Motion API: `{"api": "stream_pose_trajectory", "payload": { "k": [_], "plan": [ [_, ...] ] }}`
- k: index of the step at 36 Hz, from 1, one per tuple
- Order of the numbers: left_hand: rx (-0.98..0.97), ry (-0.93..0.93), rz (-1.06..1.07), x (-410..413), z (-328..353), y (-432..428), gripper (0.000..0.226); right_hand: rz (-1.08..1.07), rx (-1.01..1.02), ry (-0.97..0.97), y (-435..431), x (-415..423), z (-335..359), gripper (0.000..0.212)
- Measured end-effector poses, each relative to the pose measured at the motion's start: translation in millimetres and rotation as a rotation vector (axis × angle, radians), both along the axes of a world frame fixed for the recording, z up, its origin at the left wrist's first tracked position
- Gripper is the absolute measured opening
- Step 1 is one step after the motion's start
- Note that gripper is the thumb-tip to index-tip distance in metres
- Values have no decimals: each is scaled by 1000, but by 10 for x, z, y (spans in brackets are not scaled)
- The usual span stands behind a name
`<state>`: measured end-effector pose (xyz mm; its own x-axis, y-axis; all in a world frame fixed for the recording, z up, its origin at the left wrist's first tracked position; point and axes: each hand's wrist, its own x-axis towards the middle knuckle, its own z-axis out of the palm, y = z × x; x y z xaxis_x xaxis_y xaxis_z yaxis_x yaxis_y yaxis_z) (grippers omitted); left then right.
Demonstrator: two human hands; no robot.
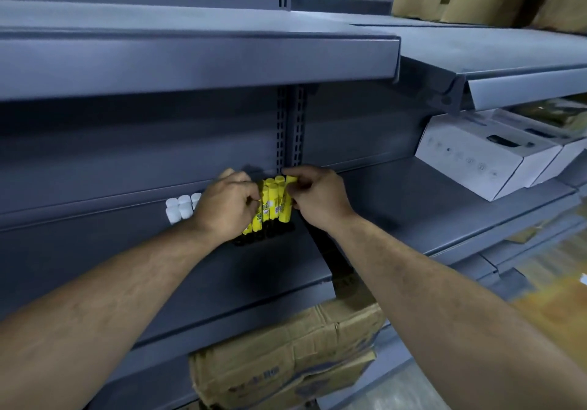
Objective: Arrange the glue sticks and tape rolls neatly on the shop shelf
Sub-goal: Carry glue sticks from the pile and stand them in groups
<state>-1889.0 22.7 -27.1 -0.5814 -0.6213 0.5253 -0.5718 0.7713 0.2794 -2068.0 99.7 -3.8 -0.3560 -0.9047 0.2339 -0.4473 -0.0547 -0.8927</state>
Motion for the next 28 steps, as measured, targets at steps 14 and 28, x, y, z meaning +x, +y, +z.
{"api": "stream_pose_trajectory", "payload": {
  "k": [14,28],
  "plan": [
    [28,-7,-6,-10,16,-4,14,2,-15,314,-152,185,-107,15],
    [45,-152,31,38,210,19,19,-11,-16,482,-290,256,-241,10]
  ]
}}
